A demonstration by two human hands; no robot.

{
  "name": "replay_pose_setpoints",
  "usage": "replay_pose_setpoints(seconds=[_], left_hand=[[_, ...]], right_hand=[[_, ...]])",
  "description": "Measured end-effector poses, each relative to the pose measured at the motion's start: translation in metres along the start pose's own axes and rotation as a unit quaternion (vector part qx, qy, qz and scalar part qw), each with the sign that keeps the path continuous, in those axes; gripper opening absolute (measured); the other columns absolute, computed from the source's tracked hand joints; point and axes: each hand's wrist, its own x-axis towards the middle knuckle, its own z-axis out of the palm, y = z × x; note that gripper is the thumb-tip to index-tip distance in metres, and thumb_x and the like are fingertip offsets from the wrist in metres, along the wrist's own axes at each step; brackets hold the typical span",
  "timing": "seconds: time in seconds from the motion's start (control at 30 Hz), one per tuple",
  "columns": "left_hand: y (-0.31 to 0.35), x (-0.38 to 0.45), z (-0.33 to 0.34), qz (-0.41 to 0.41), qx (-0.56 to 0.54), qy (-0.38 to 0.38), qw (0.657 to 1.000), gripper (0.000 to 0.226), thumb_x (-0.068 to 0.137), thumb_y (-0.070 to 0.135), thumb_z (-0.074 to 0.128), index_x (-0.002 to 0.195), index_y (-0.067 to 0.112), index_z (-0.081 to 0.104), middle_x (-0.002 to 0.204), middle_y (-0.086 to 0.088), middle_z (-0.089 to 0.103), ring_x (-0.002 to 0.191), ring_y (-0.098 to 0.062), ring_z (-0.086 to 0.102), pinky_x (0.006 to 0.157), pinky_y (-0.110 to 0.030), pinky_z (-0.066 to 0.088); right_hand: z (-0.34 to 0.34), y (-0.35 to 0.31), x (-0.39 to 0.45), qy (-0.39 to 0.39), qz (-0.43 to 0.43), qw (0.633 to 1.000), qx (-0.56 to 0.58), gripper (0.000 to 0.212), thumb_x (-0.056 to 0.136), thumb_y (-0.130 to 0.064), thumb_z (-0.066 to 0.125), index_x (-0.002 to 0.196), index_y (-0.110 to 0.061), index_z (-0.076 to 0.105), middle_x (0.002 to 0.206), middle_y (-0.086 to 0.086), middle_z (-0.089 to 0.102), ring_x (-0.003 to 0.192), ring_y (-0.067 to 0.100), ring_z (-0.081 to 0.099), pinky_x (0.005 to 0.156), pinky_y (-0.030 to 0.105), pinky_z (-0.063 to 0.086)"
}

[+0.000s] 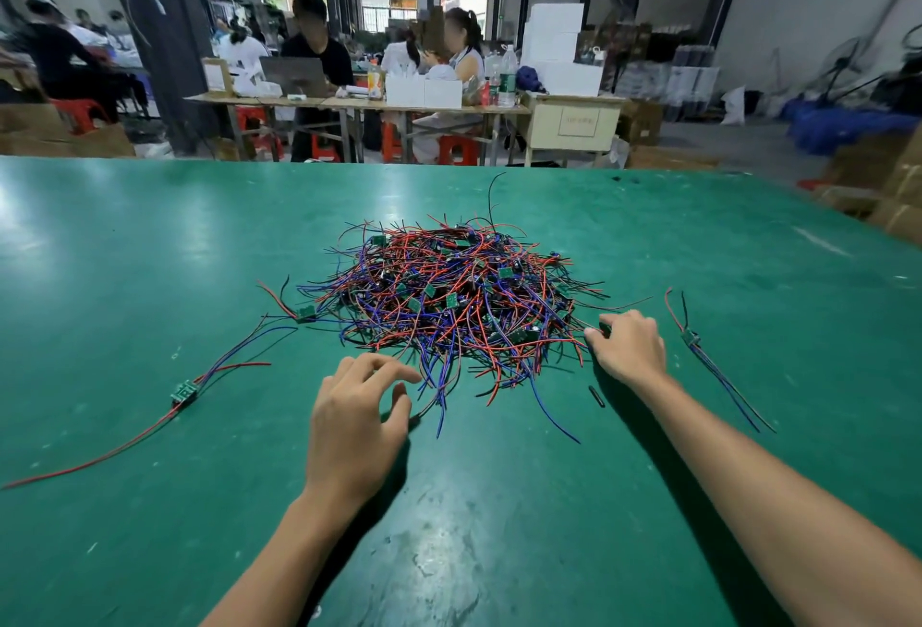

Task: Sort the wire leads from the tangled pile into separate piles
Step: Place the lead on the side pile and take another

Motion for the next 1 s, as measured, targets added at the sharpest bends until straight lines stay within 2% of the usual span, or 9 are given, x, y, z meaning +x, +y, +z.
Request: replay_pose_setpoints(seconds=[0.13,0.23,0.37,0.5,0.6,0.7,0.8,0.87,1.0], left_hand=[[0.003,0.000,-0.002,0.001,0.001,0.004,1.000,0.024,0.078,0.001,0.076,0.088,0.023,0.073,0.094,0.009,0.066,0.089,-0.019,0.058,0.079,-0.039,0.045],[0.006,-0.002,-0.005,0.010,0.002,-0.001,1.000,0.025,0.078,0.000,0.076,0.088,0.023,0.073,0.094,0.009,0.066,0.089,-0.019,0.059,0.078,-0.040,0.046],[0.010,-0.003,-0.004,0.018,-0.001,0.001,1.000,0.027,0.077,-0.001,0.077,0.088,0.023,0.074,0.094,0.008,0.066,0.090,-0.020,0.059,0.078,-0.040,0.046],[0.018,-0.006,-0.003,0.047,-0.015,0.012,0.999,0.023,0.079,0.004,0.072,0.091,0.024,0.074,0.095,0.010,0.065,0.090,-0.016,0.057,0.078,-0.036,0.044],[0.025,-0.009,-0.002,0.081,-0.025,0.015,0.996,0.019,0.079,0.011,0.065,0.091,0.023,0.074,0.096,0.011,0.066,0.091,-0.014,0.058,0.077,-0.038,0.046],[0.030,-0.009,0.002,0.105,-0.027,0.019,0.994,0.019,0.080,0.009,0.066,0.092,0.021,0.074,0.097,0.008,0.067,0.092,-0.016,0.060,0.077,-0.040,0.047],[0.039,-0.004,0.002,0.121,-0.031,0.042,0.991,0.022,0.080,0.005,0.067,0.093,0.020,0.075,0.098,0.007,0.068,0.092,-0.017,0.061,0.077,-0.041,0.047],[0.050,0.003,0.002,0.134,-0.045,0.053,0.989,0.024,0.080,0.004,0.066,0.095,0.020,0.075,0.099,0.007,0.068,0.092,-0.017,0.061,0.079,-0.040,0.047],[0.083,0.023,0.009,0.081,-0.096,0.035,0.991,0.028,0.090,0.020,0.061,0.117,0.024,0.069,0.115,0.010,0.067,0.108,-0.013,0.057,0.094,-0.040,0.044]], right_hand=[[0.003,-0.009,-0.003,-0.014,0.014,0.998,0.057,0.016,0.091,-0.036,0.071,0.102,-0.028,0.079,0.110,0.002,0.076,0.113,0.028,0.061,0.099,0.038,0.046],[-0.004,-0.010,-0.014,0.004,0.032,0.977,0.209,0.013,0.088,-0.033,0.076,0.099,-0.026,0.080,0.100,-0.001,0.077,0.099,0.021,0.067,0.094,0.035,0.048],[-0.010,-0.008,-0.044,0.035,-0.014,0.873,0.486,0.017,0.091,-0.009,0.073,0.108,-0.010,0.075,0.093,0.005,0.076,0.077,0.003,0.070,0.076,0.014,0.052],[-0.021,-0.007,-0.056,0.056,0.014,0.780,0.624,0.017,0.095,-0.012,0.067,0.110,-0.015,0.073,0.082,-0.008,0.077,0.075,-0.002,0.068,0.070,0.011,0.049],[-0.031,0.000,-0.056,0.041,0.037,0.748,0.661,0.014,0.096,-0.015,0.065,0.103,-0.021,0.076,0.082,-0.010,0.077,0.077,-0.001,0.067,0.071,0.016,0.046],[-0.036,0.004,-0.060,0.076,-0.004,0.772,0.632,0.015,0.096,-0.018,0.066,0.108,-0.022,0.075,0.086,-0.011,0.078,0.081,0.001,0.067,0.077,0.014,0.051],[-0.046,0.004,-0.063,0.124,-0.051,0.778,0.614,0.015,0.096,-0.020,0.067,0.109,-0.022,0.074,0.090,-0.012,0.078,0.091,0.007,0.067,0.094,0.019,0.050],[-0.051,0.000,-0.066,0.126,-0.079,0.781,0.607,0.016,0.095,-0.022,0.066,0.109,-0.022,0.074,0.091,-0.011,0.078,0.091,0.007,0.066,0.093,0.019,0.049],[-0.062,-0.012,-0.078,0.011,-0.079,0.707,0.703,0.022,0.088,-0.022,0.061,0.099,-0.021,0.081,0.085,-0.005,0.076,0.077,0.001,0.066,0.079,0.012,0.053]])
